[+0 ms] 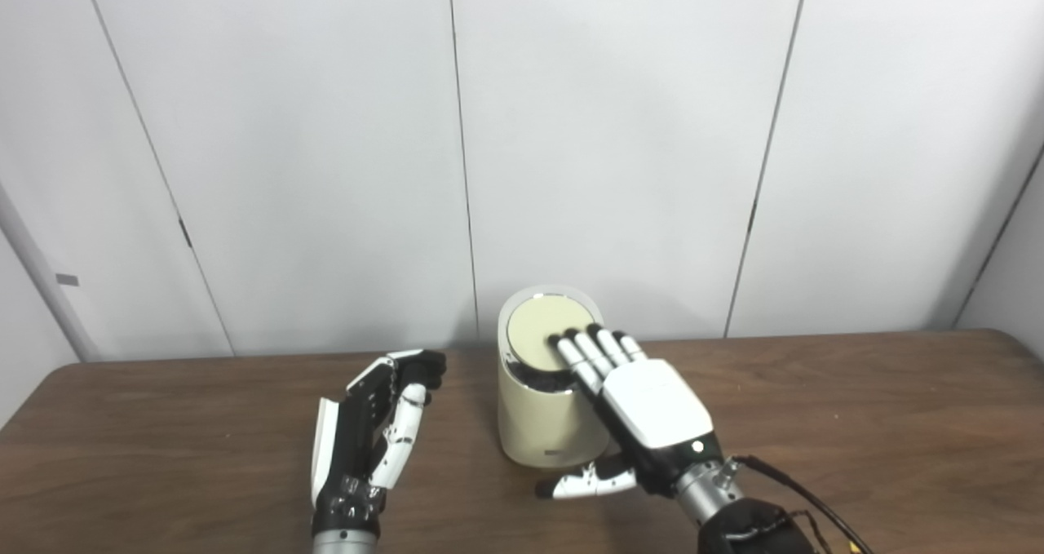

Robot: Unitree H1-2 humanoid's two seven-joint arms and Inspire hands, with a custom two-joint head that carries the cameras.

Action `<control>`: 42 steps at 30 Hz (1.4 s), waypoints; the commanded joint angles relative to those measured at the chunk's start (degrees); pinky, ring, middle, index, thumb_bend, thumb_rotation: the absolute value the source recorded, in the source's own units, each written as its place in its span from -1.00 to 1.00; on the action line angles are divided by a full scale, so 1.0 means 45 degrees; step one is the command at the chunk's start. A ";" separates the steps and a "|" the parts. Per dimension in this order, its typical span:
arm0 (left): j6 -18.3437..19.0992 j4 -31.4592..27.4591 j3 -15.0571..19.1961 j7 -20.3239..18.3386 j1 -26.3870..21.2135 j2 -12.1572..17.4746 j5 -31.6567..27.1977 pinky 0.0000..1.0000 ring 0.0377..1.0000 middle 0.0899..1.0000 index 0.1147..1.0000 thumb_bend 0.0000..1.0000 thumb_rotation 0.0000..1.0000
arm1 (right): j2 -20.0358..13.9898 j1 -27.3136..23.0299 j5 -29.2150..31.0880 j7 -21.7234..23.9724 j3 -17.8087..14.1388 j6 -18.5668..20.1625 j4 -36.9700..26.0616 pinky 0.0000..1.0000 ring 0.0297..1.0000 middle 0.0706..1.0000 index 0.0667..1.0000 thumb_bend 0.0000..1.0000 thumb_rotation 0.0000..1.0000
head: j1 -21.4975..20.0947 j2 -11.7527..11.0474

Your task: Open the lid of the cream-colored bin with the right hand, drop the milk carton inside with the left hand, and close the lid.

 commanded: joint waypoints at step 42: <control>-0.4143 -0.0717 0.1285 -0.0923 0.3325 0.0496 -0.4696 0.21 0.32 0.29 0.24 -0.50 -0.08 | 0.1320 0.6654 1.0787 -0.8003 -0.2788 -0.8025 -0.1095 0.31 0.48 0.48 0.41 -0.48 -0.13 | 0.0209 -0.0006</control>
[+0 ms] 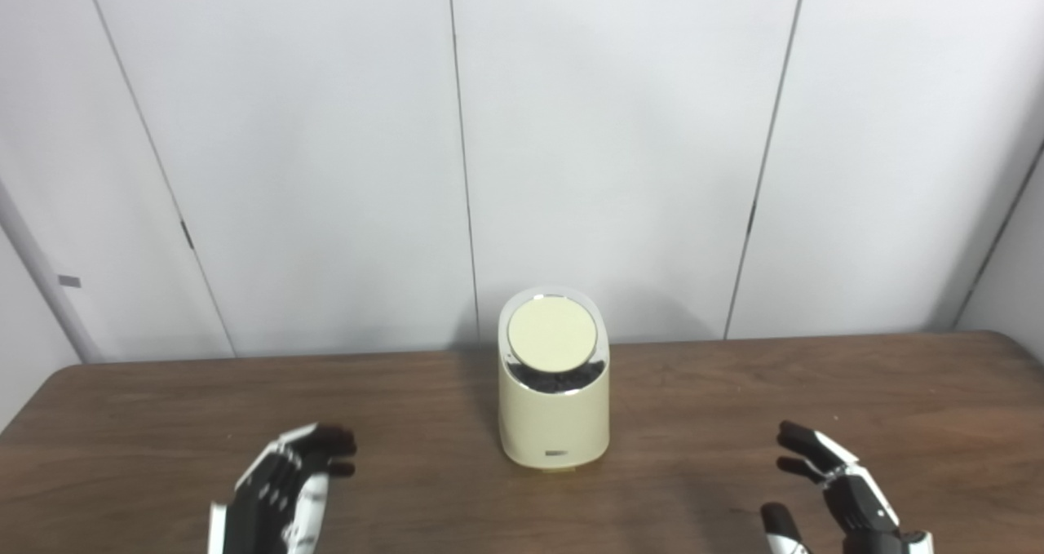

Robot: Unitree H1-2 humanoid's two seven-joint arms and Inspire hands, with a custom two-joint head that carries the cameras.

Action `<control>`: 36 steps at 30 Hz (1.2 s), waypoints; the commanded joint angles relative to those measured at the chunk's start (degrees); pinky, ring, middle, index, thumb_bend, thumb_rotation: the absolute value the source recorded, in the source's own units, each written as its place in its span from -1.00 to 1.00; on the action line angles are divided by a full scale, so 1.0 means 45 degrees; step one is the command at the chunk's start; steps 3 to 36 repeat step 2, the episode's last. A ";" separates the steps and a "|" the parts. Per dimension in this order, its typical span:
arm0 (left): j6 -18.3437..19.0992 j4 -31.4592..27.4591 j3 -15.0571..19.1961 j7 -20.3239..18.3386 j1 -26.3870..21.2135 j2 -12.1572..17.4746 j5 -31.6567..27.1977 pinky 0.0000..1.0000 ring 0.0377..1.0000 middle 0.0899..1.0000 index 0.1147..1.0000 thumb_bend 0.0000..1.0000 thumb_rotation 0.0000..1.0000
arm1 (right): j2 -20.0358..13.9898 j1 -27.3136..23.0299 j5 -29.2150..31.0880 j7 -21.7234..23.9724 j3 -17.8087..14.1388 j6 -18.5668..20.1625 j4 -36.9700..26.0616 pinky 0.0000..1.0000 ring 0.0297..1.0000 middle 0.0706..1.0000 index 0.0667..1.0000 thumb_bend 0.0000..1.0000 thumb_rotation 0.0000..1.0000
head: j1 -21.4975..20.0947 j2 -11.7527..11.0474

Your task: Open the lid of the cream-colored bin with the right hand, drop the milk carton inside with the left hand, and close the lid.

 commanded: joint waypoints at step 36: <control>-0.0751 -0.0258 -0.0114 -0.0419 0.0292 0.0004 -0.0295 0.27 0.37 0.34 0.30 -0.57 0.01 | 0.0140 0.0066 0.0575 0.0654 -0.0196 -0.0358 -0.0017 0.34 0.51 0.49 0.41 -0.49 -0.19 | -0.0081 0.0081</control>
